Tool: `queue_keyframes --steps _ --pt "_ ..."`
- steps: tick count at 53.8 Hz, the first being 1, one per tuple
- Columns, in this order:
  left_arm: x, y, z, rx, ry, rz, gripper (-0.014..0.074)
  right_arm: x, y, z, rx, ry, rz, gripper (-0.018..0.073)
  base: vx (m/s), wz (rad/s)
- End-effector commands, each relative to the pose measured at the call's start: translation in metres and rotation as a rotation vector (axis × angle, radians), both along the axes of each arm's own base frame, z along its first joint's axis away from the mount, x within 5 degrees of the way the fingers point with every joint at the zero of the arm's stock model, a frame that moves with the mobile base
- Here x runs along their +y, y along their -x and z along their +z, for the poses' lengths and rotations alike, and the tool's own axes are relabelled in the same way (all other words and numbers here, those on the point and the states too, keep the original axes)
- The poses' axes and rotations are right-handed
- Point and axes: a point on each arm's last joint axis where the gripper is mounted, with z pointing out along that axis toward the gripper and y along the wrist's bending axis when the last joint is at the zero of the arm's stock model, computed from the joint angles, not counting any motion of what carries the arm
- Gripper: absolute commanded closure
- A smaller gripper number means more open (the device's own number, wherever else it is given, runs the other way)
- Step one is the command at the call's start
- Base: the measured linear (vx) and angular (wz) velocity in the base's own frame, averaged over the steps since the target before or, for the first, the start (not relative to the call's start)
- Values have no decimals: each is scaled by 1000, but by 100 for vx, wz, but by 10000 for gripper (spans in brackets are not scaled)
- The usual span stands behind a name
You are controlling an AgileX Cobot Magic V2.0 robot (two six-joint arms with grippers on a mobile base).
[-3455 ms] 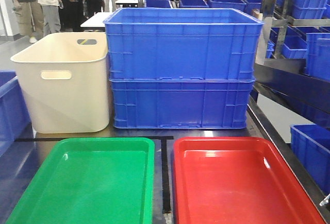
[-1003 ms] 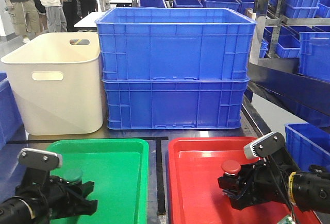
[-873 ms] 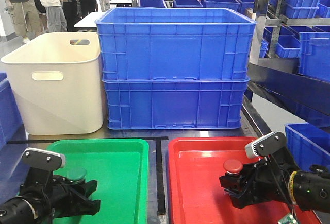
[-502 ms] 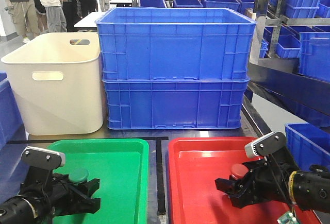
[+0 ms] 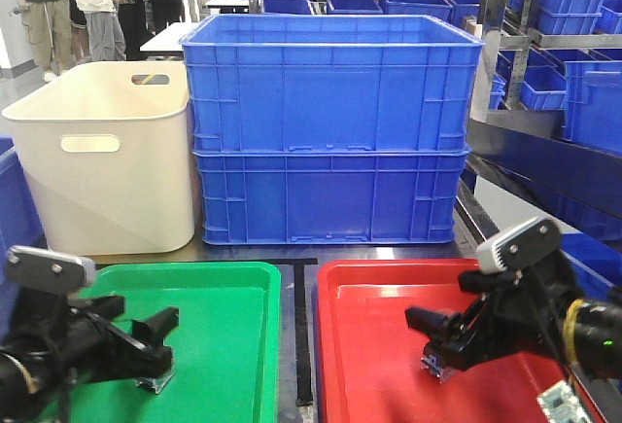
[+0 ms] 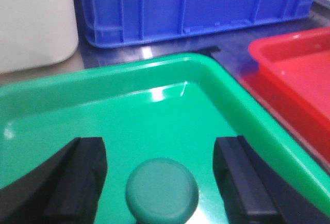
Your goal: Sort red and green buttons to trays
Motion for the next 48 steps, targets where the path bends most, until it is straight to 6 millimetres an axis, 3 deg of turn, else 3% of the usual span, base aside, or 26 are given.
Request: queue_keyframes --steps 1,7,14,24,35,41,48 --pt "3 11 42 -149 58 -2 41 3 14 43 -135 -57 39 -21 0 0" --pt "10 28 62 -172 56 14 74 3 35 71 -201 -92 40 27 0 0" --pt "22 55 80 -135 32 55 203 3 67 101 -227 -148 37 164 0 0" --pt "45 108 85 97 7 148 605 0 123 124 -228 -108 42 559 0 0" --pt "48 155 81 97 54 43 604 -3 176 110 -274 -126 34 573 0 0" --pt "48 173 76 44 107 -14 603 -8 188 95 -282 -122 -35 573 0 0" --pt "50 180 73 16 101 -26 602 -10 195 84 -280 -121 -55 573 0 0"
